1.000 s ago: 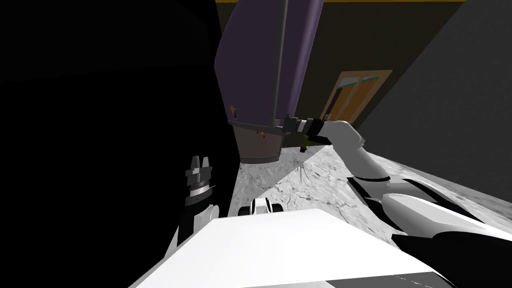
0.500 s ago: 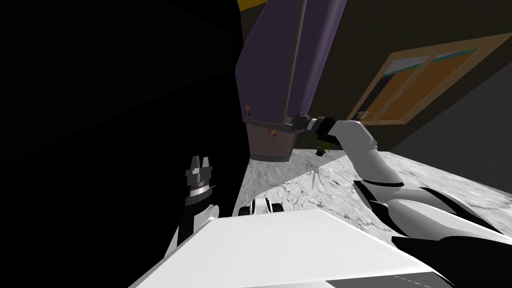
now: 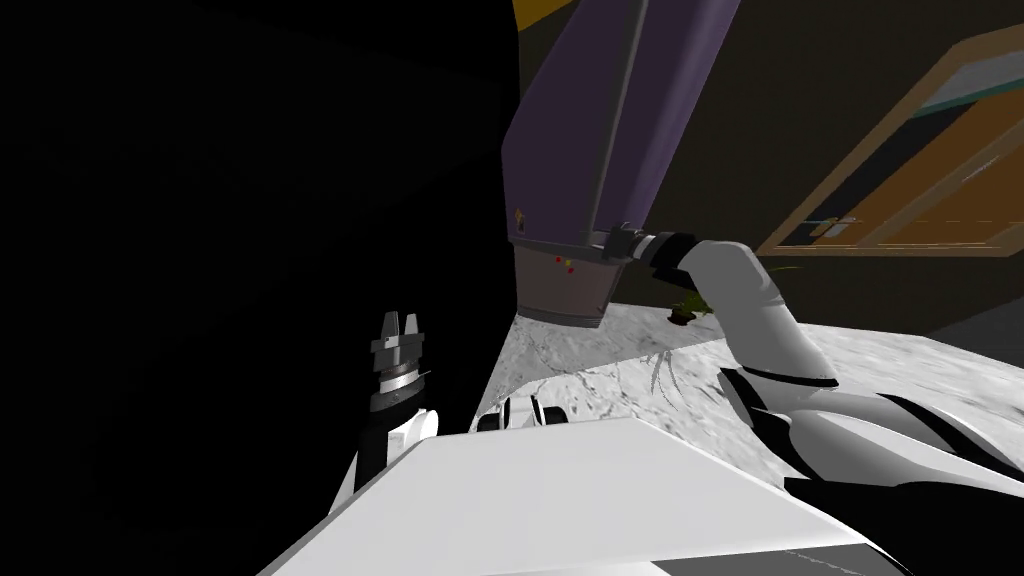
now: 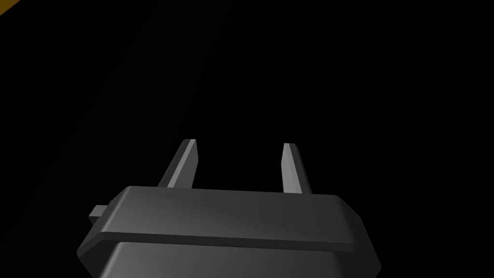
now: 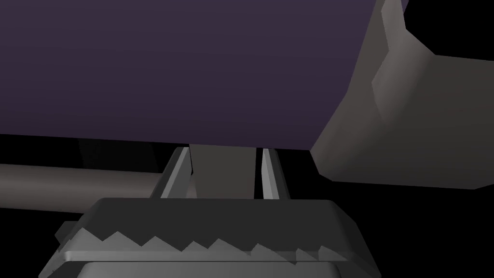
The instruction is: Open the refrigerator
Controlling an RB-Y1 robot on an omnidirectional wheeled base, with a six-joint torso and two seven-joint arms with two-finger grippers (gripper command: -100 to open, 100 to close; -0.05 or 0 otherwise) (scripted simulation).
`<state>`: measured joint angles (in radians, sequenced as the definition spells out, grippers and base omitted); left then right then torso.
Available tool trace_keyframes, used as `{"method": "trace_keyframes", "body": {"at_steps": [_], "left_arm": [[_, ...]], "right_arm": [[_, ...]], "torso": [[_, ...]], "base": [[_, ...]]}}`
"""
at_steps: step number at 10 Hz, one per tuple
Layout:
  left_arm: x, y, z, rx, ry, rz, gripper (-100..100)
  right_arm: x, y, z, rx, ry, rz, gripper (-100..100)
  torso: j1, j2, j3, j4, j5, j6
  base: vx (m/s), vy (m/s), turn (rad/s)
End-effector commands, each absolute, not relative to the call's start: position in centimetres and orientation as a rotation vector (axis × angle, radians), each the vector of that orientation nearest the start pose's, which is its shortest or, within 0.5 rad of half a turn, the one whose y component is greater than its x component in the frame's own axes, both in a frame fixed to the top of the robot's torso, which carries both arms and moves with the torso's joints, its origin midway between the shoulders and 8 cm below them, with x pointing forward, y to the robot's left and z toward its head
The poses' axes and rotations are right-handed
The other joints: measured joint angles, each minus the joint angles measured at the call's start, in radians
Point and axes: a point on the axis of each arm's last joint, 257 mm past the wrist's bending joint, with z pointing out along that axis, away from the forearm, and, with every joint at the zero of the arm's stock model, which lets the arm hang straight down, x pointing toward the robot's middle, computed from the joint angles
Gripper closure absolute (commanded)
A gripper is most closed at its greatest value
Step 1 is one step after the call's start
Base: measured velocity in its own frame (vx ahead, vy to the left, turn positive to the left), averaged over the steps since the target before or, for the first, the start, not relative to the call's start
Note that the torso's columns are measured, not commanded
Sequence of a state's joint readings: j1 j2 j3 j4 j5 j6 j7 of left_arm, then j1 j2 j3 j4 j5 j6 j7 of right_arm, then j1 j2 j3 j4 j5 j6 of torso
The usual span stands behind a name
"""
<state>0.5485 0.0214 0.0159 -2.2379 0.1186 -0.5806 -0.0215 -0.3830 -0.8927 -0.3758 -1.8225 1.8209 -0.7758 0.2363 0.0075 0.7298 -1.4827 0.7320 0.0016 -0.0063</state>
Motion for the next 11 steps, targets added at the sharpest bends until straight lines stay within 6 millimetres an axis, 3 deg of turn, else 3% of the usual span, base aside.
{"method": "trace_keyframes", "body": {"at_steps": [1,3,4,8,9,11], "left_arm": [[33.1,30.4,0.6,-0.713,0.559,-1.316,0],[33.1,30.4,0.6,-0.713,0.559,-1.315,0],[33.1,30.4,0.6,-0.713,0.559,-1.315,0],[33.1,30.4,0.6,-0.713,0.559,-1.315,0],[33.1,30.4,0.6,-0.713,0.559,-1.315,0],[33.1,30.4,0.6,-0.713,0.559,-1.316,0]], "right_arm": [[54.1,-39.1,12.7,-1.268,0.983,-1.046,100],[53.5,-41.3,14.4,-1.227,0.989,-1.109,100],[53.3,-45.1,11.5,-1.217,1.107,-1.119,100],[51.4,-50.0,14.6,-1.139,1.131,-1.274,100],[50.7,-53.4,11.6,-1.126,1.246,-1.273,100],[49.1,-56.6,13.2,-1.08,1.269,-1.379,100]], "torso": [[-0.001,0.0,0.001,-0.001,-0.001,0.0],[-0.009,-0.007,-0.005,0.003,0.0,0.0],[-0.007,-0.008,-0.006,0.005,0.004,-0.001],[-0.008,-0.008,-0.006,0.003,0.002,-0.002],[-0.006,-0.009,-0.008,0.005,0.006,-0.004],[-0.002,-0.004,-0.002,-0.001,-0.001,-0.001]], "base": [[-0.119,0.055,0.399],[-0.014,0.009,0.277],[-0.092,0.061,0.285],[-0.092,0.057,0.349],[-0.112,0.097,0.365],[-0.118,0.114,0.4]]}}
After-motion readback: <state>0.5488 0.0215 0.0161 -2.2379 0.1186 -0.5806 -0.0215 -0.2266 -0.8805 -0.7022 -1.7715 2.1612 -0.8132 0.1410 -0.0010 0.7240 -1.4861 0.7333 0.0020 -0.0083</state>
